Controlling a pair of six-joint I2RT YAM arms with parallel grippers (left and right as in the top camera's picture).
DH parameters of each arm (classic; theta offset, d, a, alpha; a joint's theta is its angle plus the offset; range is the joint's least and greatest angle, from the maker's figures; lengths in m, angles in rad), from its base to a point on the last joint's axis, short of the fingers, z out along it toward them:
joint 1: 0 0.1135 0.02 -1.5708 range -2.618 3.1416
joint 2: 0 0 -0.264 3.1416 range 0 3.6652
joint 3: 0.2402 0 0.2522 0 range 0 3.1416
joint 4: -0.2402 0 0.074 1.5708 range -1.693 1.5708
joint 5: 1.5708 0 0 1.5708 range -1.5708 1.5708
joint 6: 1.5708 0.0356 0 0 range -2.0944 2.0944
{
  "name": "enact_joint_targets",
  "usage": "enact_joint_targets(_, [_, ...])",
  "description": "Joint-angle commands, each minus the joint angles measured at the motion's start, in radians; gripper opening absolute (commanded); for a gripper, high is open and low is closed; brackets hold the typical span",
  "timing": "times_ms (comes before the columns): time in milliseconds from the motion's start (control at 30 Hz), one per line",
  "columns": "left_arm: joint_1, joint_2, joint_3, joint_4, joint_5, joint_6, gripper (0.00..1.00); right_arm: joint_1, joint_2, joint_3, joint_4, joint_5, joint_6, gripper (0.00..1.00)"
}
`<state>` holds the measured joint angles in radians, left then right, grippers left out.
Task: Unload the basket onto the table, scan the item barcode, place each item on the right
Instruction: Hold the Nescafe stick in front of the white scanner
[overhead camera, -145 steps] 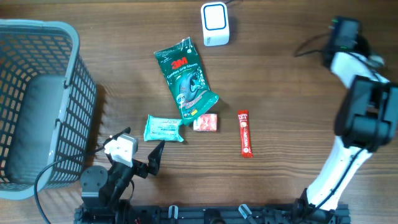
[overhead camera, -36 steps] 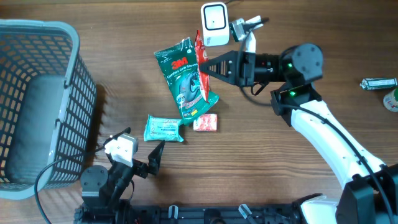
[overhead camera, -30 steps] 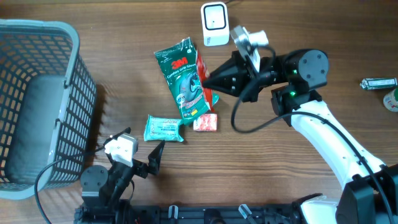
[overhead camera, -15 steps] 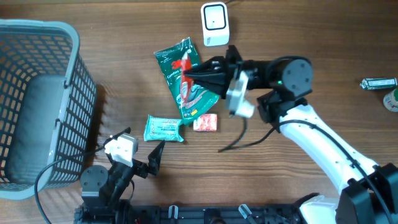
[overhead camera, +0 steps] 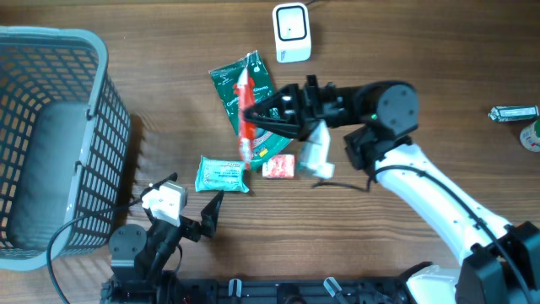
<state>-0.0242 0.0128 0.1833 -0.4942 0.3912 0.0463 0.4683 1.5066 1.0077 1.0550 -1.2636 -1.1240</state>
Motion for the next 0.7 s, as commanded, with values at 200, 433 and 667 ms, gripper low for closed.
enact_joint_targets(200, [0.003,-0.005,-0.008,0.002,0.012,-0.01,1.0,-0.125,-0.007,0.0,-0.435,-0.359,-0.407,0.04])
enact_joint_targets(433, [0.003,-0.005,-0.008,0.002,0.012,-0.01,1.0,-0.125,-0.007,0.0,-0.578,-0.354,-0.346,0.04])
enact_joint_targets(667, [0.003,-0.005,-0.008,0.002,0.012,-0.01,1.0,-0.126,-0.007,0.0,-1.146,-0.121,0.08,0.04])
